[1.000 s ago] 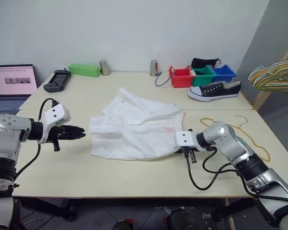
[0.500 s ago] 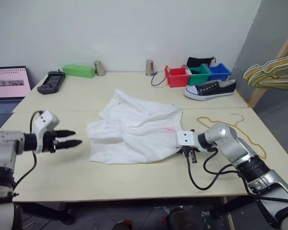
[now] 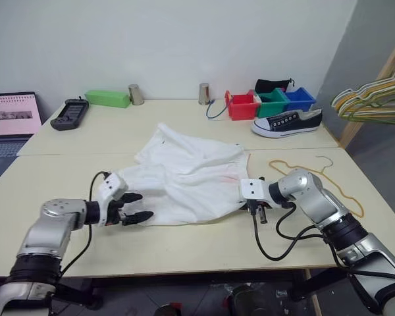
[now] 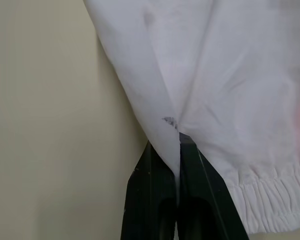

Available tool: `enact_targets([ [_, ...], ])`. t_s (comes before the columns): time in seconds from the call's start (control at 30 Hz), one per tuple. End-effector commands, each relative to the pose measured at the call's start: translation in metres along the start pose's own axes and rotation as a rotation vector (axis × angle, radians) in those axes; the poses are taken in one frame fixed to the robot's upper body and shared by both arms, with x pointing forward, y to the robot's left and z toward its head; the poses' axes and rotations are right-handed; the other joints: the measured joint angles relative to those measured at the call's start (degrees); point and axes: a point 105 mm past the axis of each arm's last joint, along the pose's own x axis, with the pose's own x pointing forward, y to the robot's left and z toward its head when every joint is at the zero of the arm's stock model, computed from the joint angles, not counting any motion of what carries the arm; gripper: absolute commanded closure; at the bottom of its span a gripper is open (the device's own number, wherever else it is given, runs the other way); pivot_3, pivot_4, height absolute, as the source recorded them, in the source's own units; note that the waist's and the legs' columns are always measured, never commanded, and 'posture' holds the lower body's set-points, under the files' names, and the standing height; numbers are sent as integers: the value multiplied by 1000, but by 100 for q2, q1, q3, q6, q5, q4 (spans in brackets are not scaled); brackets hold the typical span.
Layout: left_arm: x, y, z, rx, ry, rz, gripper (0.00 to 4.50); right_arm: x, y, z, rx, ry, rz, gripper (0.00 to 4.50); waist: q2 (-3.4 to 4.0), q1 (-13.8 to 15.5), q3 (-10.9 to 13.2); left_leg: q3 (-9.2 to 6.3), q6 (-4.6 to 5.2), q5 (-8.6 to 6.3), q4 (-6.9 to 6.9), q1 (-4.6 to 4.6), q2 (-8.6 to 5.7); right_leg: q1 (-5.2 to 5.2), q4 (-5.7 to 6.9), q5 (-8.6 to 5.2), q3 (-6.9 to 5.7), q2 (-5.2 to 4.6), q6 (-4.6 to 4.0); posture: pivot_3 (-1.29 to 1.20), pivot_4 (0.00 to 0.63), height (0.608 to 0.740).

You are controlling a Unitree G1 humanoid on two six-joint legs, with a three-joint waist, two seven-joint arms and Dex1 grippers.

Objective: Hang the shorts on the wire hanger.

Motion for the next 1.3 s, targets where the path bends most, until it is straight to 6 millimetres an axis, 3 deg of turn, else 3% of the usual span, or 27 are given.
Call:
enact_targets([
  [0.03, -3, -2, 12, 144, 19, -30, 324, -8, -10, 14, -40, -32, -34, 4500, 0, -7, 0, 0, 0, 0, 0, 0, 0, 0, 0, 0, 0, 0, 0, -209, 30, 740],
  [0.13, 0, -7, 11, 186, 42, -84, 324, -8, -9, 16, -41, -35, -31, 4500, 1, -22, 2, 0, 0, 0, 0, 1, 0, 0, 0, -1, 0, 0, -1, -218, 40, 740],
  [0.33, 14, -13, -9, 266, 150, -177, 324, -6, -9, 17, -40, -38, -28, 4500, 2, -27, 2, 1, 0, 0, 0, 3, 0, 0, 0, -3, 0, 0, -5, -218, 40, 740],
  [0.53, 21, 26, -29, 436, 298, 2, 324, -7, -9, 17, -36, -36, -29, 4500, 23, -11, -10, -2, 0, 0, 0, 22, -1, 14, -2, -3, -3, -1, -5, -229, 40, 740],
  [0.6, 23, 28, -32, 457, 303, 4, 324, -7, -8, 17, -35, -36, -28, 4500, 35, -31, -19, -2, -1, -1, 1, 49, -3, 23, -4, -17, -1, -3, -28, -233, 40, 740],
  [0.9, 15, 22, -29, 427, 253, -46, 2062, -10, -10, 15, -29, -29, -40, 4500, 42, -295, -23, -3, -45, -28, -2, 91, -17, 52, -4, -19, -16, -47, -30, -230, 37, 740],
  [1.23, 5, 28, -19, 436, 214, 7, 4299, -7, -12, 22, -40, -45, -42, 4500, 42, -322, -24, -3, -17, -11, -3, 91, -19, 58, -4, -13, -23, -44, -21, -214, 25, 740],
  [1.3, 4, 29, -14, 440, 197, 27, 4467, -7, -12, 22, -41, -48, -41, 4500, 42, -322, -23, -2, -8, -5, -3, 91, -18, 57, -4, -13, -21, -44, -21, -211, 23, 740],
])
